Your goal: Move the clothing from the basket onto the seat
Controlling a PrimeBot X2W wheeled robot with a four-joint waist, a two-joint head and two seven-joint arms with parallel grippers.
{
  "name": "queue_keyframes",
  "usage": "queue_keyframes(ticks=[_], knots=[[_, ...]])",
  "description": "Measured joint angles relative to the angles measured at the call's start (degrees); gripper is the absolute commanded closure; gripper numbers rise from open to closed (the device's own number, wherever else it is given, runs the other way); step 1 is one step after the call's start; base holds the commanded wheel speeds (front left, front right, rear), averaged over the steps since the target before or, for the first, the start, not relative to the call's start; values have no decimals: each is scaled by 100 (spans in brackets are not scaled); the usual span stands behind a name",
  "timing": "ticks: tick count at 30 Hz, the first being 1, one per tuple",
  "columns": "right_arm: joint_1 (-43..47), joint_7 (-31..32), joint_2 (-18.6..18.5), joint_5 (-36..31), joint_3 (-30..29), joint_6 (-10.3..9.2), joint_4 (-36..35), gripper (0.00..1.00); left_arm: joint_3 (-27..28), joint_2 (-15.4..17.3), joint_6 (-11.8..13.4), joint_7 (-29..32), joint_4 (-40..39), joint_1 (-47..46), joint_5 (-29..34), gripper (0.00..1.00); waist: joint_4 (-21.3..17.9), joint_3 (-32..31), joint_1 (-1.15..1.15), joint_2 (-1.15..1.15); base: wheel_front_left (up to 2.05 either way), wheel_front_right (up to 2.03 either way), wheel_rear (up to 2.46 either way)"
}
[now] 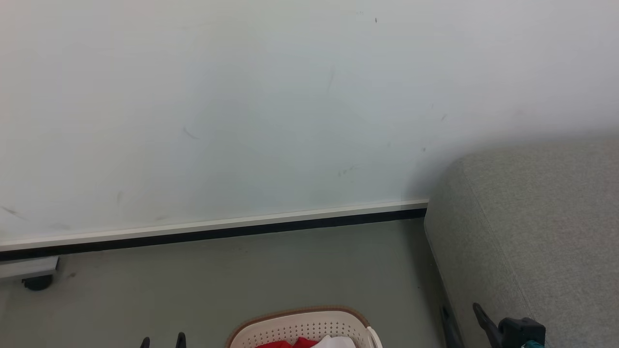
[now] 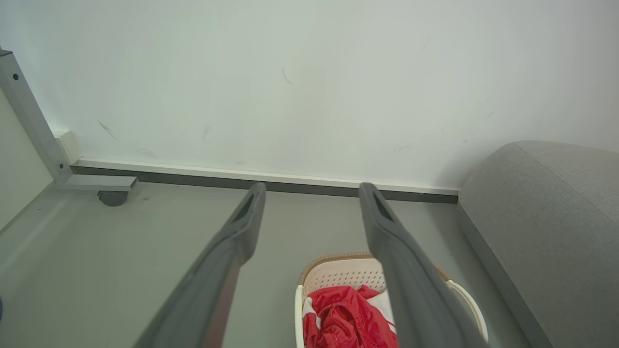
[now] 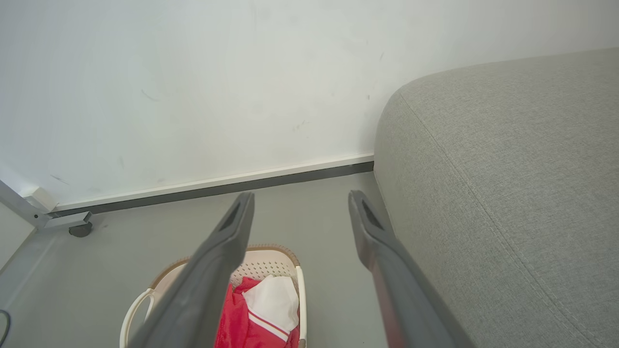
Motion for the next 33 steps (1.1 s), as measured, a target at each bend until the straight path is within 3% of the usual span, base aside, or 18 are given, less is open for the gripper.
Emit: queue_keyframes(ticks=[10, 18, 33], knots=[[-16, 16, 1, 108, 140, 0, -38, 0, -70, -4, -23, -1, 77, 4, -132, 0, -98, 84, 0, 0, 0, 0, 0], [-41, 127, 2, -65, 270, 0, -185, 0, -597, -20, -145, 135, 888, -84, -274, 0, -382, 304, 0, 0, 0, 0, 0], [-675, 66, -2, -164, 553, 0, -755, 0, -1421, -37, -322, 637, 3262, -2557, -77, 0, -1075, 1777, 2, 1, 0, 0, 0]])
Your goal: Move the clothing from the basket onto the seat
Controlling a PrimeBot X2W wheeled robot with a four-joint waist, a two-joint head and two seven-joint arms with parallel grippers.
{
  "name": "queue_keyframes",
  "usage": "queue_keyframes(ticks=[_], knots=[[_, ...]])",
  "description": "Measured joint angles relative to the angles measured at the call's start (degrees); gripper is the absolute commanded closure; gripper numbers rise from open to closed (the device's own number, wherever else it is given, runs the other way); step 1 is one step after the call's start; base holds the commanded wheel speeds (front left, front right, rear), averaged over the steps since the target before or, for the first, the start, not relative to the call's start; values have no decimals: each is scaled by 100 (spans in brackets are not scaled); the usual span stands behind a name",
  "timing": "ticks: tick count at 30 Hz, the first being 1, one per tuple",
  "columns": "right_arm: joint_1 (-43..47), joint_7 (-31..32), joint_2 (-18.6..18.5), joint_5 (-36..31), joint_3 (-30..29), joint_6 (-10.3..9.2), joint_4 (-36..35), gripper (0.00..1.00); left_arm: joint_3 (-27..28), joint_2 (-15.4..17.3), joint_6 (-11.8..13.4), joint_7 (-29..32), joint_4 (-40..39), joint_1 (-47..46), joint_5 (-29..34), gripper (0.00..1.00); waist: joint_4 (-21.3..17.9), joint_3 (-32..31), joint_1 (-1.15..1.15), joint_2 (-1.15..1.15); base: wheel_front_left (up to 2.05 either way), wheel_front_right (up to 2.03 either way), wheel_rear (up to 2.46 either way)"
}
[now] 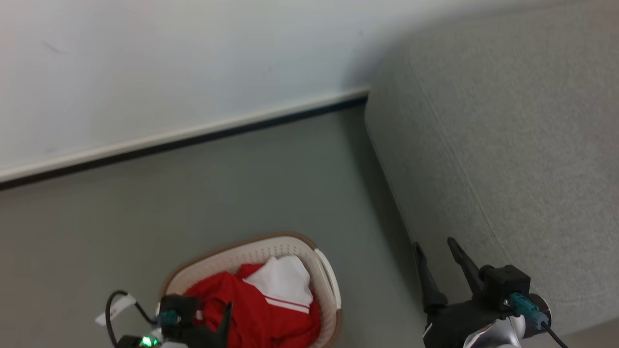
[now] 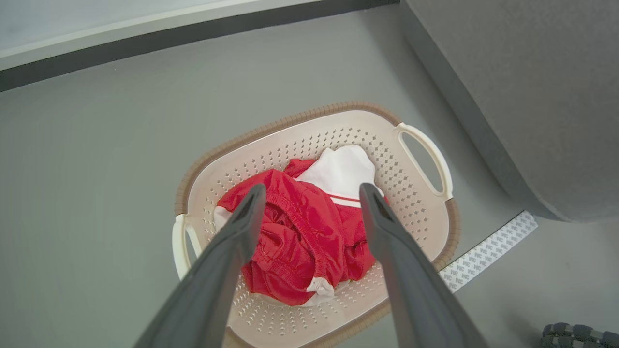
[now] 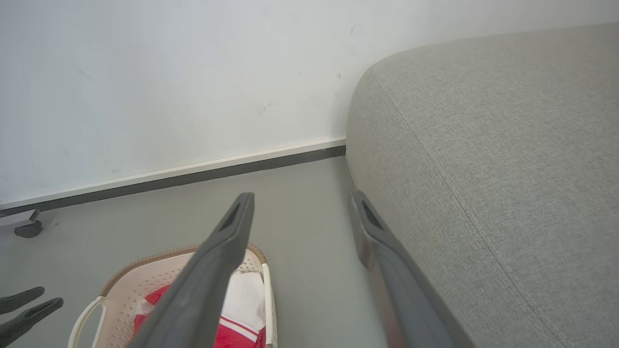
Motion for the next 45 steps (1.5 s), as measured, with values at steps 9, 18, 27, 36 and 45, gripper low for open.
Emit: queue_keyframes(ticks=[9, 18, 27, 36, 45], knots=[[-198, -310, -3, 216, 216, 0, 14, 0, -73, 14, 43, 100, 1200, -1217, 58, 0, -493, 1117, 0, 0, 0, 0, 0], [-479, -479, -1, 364, 327, 1, -326, 0, -178, 13, 179, -107, 1867, -1991, 87, 0, -839, 2163, 0, 0, 0, 0, 0], [-472, -580, 1, 513, 392, 0, -359, 0, -315, 8, 511, 45, 2279, -2323, 64, 0, -951, 2973, 0, 0, 0, 0, 0], [-255, -628, 1, 516, 416, 1, -581, 0, -461, 4, 571, 203, 2328, -2661, -212, 0, -975, 3457, -1, -1, 0, 0, 0], [74, -704, 3, 665, 355, 1, -829, 0, -485, 15, 563, 289, 2431, -2886, -349, 7, -992, 3799, -1, 0, 0, 0, 0]])
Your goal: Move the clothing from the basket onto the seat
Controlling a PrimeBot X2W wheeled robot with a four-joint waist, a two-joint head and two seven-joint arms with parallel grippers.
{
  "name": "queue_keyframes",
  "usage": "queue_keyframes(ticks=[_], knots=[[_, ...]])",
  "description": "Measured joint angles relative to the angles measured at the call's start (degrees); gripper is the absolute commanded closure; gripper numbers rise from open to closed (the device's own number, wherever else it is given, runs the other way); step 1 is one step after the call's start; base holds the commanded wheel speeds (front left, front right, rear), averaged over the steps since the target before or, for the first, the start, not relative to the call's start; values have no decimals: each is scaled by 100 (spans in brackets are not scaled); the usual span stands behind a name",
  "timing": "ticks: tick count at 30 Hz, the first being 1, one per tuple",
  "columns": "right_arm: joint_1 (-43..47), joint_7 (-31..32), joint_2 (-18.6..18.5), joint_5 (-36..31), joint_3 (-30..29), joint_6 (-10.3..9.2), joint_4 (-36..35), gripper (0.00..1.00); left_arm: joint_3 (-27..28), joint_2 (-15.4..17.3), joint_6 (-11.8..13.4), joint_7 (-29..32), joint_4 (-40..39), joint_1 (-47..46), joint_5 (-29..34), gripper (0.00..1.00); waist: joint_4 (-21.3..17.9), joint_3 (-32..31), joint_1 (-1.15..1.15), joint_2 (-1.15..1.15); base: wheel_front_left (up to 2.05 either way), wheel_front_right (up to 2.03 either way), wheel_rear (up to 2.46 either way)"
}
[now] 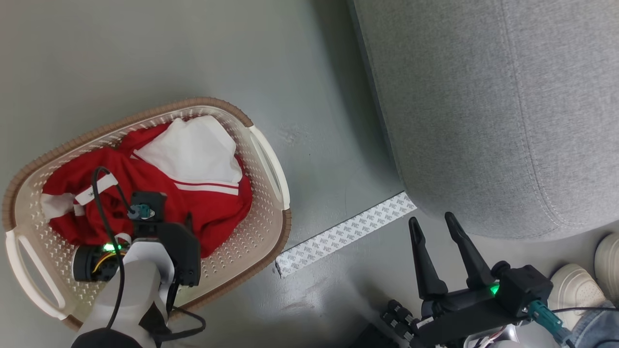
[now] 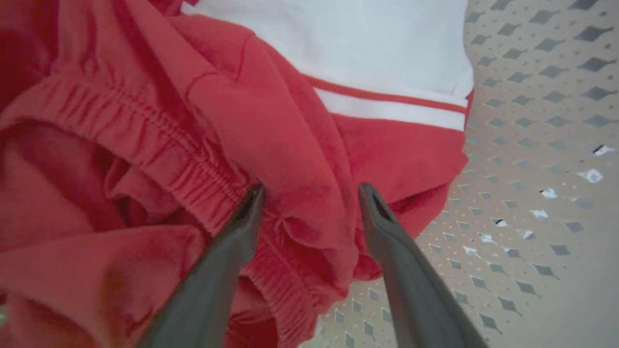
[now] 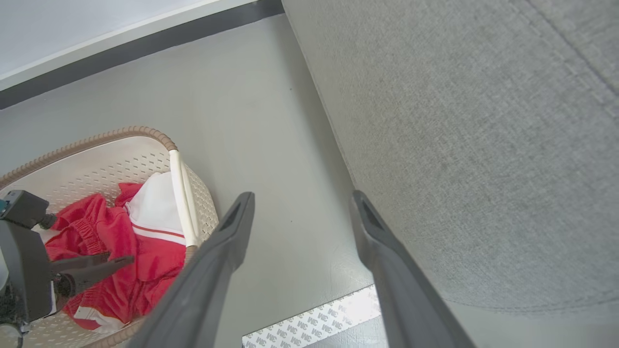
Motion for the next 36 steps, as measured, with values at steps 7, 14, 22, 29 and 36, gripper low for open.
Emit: queue_keyframes(ticks=[7, 14, 22, 29, 36], knots=[[-24, 4, -1, 52, 19, 0, -22, 0, -77, 69, -76, -125, 66, -105, -4, 100, 0, 35, -1, -1, 0, 0, 0], [-246, -21, 1, 129, 7, 0, 292, 0, -60, 88, -500, -396, 87, -61, -188, 100, 70, -192, -1, -1, 0, 0, 0], [-460, 29, 9, 88, -157, 0, 890, 0, -372, 16, -909, -567, -48, 394, -314, 100, 287, -920, -1, -1, 0, 0, 0], [-397, 166, 16, 118, -20, 0, 1292, 0, -1321, 15, -1100, -149, -1056, 1330, -1042, 100, 510, -1967, -2, -1, 0, 0, 0], [167, 556, 19, 53, 32, 0, 1386, 0, -1763, 8, -670, 166, -2104, 1868, -2054, 100, 784, -3358, -3, -2, 0, 0, 0]])
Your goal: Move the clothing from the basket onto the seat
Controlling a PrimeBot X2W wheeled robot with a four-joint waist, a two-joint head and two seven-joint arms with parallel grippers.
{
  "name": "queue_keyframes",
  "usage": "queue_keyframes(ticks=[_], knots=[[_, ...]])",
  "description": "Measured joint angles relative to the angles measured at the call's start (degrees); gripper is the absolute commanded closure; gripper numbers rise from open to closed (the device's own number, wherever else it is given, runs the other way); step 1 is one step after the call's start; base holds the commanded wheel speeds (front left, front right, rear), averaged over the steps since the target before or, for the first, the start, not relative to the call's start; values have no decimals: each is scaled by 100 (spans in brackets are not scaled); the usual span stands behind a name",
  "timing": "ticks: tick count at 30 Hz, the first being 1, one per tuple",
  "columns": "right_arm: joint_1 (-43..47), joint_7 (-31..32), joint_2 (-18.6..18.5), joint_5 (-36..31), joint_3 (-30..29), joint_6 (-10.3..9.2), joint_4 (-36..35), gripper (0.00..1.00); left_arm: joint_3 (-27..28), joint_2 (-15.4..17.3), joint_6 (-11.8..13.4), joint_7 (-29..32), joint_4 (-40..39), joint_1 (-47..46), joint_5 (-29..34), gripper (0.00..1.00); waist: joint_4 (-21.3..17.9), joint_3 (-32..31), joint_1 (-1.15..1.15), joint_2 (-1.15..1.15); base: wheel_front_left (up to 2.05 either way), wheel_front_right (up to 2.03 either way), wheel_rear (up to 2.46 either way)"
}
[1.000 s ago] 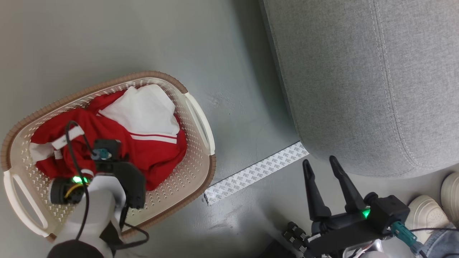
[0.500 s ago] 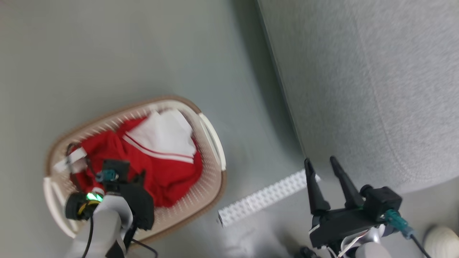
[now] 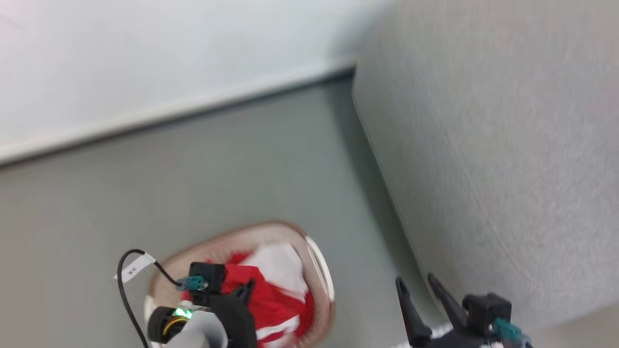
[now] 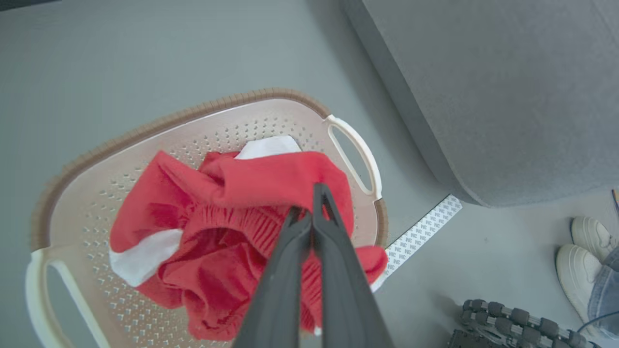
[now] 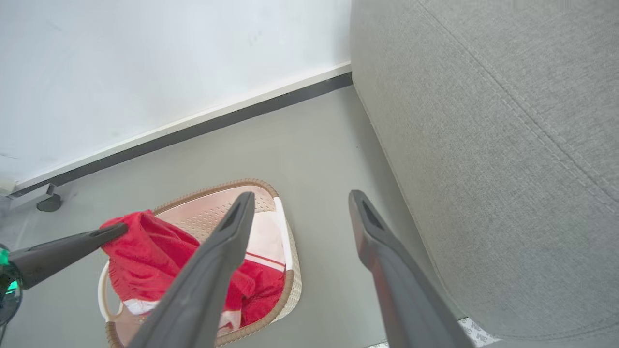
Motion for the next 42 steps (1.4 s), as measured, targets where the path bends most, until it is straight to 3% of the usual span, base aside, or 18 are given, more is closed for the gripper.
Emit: queue_keyframes(ticks=[10, 18, 42], knots=[[413, 311, -2, 58, 120, 0, -347, 0, -301, -8, 475, 189, -1042, -340, -588, 100, 442, -1411, -1, -1, 0, 0, 0], [437, 421, -4, 69, 203, 0, -357, 0, -682, -10, 521, 392, -1519, -722, -750, 100, 778, -2071, 0, -1, 0, 0, 0], [5, 776, -9, 260, 806, 0, 146, 0, -1211, -7, 497, 662, -1789, -1055, -996, 100, 1202, -2440, 2, 1, 0, 0, 0]])
